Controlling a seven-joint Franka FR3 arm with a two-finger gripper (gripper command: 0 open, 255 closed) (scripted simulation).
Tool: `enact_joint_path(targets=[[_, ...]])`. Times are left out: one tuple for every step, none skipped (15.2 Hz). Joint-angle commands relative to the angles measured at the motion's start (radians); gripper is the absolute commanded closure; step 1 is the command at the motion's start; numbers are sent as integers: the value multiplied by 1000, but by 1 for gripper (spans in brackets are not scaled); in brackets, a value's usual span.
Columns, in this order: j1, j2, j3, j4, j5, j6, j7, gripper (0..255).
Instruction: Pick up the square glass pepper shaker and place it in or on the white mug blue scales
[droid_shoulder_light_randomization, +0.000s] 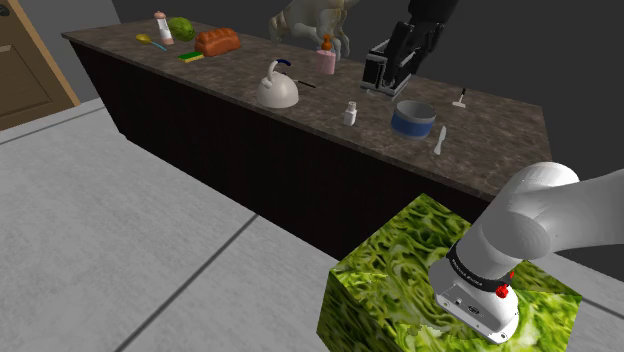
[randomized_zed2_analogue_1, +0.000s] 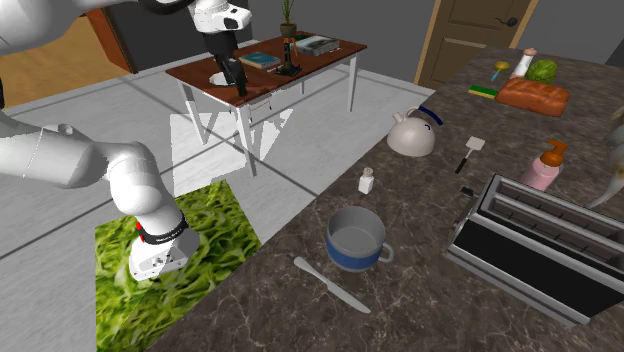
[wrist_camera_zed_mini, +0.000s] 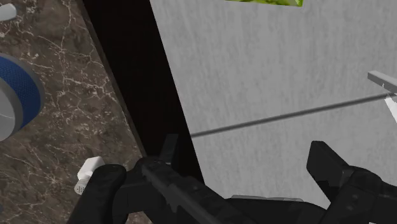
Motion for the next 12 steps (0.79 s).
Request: enact_joint_path(targets=[[0,0,0,0,0,0,0,0],[-2,9,-17,-17,-8,27,-25,0],[-4,19,-33,-33,-17,55,-51,0],[-6,31,-50,-48,-25,83,-76,0],[-8,44,-67,-61,-32,111,-101,0],[-10,59,-83,-72,-39,139,-126,0],[-12,76,-100,-82,-46,168,-151,0],[-14,94,-117,-90,-52,196,-176,0],[-15,114,-133,-97,-57,224,-201,0],[-16,136,-150,-102,-62,253,-226,0],[-17,159,-167,-106,-66,281,-251,0],[-18,183,-184,-108,-69,309,-277,0]])
